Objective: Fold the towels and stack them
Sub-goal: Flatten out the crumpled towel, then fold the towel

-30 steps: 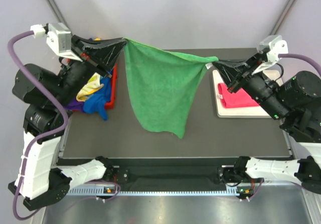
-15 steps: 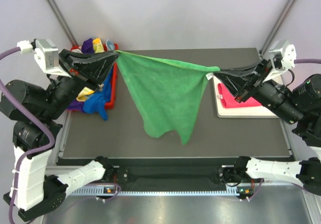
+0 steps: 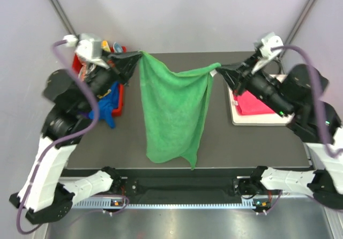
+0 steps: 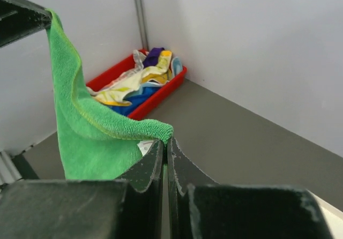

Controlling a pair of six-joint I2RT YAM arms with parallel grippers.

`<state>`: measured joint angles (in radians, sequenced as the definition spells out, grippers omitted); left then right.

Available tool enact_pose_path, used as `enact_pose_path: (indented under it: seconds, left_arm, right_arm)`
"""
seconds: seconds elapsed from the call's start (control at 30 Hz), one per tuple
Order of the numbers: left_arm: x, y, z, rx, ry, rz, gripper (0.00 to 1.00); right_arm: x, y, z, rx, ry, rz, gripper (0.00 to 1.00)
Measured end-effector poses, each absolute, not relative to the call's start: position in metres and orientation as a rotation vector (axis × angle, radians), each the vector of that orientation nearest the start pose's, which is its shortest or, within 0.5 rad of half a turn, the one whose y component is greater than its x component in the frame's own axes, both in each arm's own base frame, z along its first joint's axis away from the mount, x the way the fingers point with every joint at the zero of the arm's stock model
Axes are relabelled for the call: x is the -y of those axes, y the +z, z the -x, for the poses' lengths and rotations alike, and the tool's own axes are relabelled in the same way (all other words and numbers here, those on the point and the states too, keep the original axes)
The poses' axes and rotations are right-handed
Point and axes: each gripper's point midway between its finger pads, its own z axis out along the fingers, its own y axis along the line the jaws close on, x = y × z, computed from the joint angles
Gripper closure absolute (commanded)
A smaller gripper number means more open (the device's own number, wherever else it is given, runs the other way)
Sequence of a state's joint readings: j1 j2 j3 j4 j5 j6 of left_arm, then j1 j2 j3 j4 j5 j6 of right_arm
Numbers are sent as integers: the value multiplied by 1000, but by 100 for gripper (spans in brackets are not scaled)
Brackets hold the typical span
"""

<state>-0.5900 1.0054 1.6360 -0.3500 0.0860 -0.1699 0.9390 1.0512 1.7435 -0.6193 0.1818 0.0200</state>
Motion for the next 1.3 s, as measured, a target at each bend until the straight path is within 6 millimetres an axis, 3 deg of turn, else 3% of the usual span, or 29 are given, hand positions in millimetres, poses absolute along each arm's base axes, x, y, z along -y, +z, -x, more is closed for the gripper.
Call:
enact_pose_path:
  seconds: [0.17, 0.27, 0.43, 0.53, 0.63, 0.8, 1.0, 1.07, 1.2, 1.3]
  left_arm:
    - [198, 498, -316, -1436, -596, -302, 100]
    - [181, 447, -396, -1552, -544, -197, 100]
    - [156, 370, -507, -1680, -459, -33, 100]
    - [155, 340, -563, -1711, -461, 4, 100]
    - [155, 319, -609, -1708, -472, 24, 100]
    - [153, 269, -636, -1765, -486, 48, 100]
    - [153, 228, -636, -1806, -496, 68, 100]
    - [153, 211, -632, -1824, -500, 77, 100]
    - [150, 158, -608, -1927, -504, 111, 100]
    - [148, 139, -589, -1972, -503, 133, 100]
  right_arm:
    - [-200, 471, -291, -1571, 528, 460, 100]
    - [-204, 428, -352, -1659, 552, 449, 100]
    - [-203, 332, -474, -1842, 619, 393, 100]
    - [-201, 280, -530, -1931, 649, 359, 100]
    - [-206, 246, -577, -1957, 680, 348, 100]
    - [-214, 210, -599, -1991, 724, 342, 100]
    - [-218, 184, -599, -2009, 767, 330, 100]
    - [-218, 168, -595, -2036, 773, 326, 100]
    - [-213, 121, -574, -2147, 759, 309, 100]
    - [-209, 101, -557, -2209, 715, 318, 100]
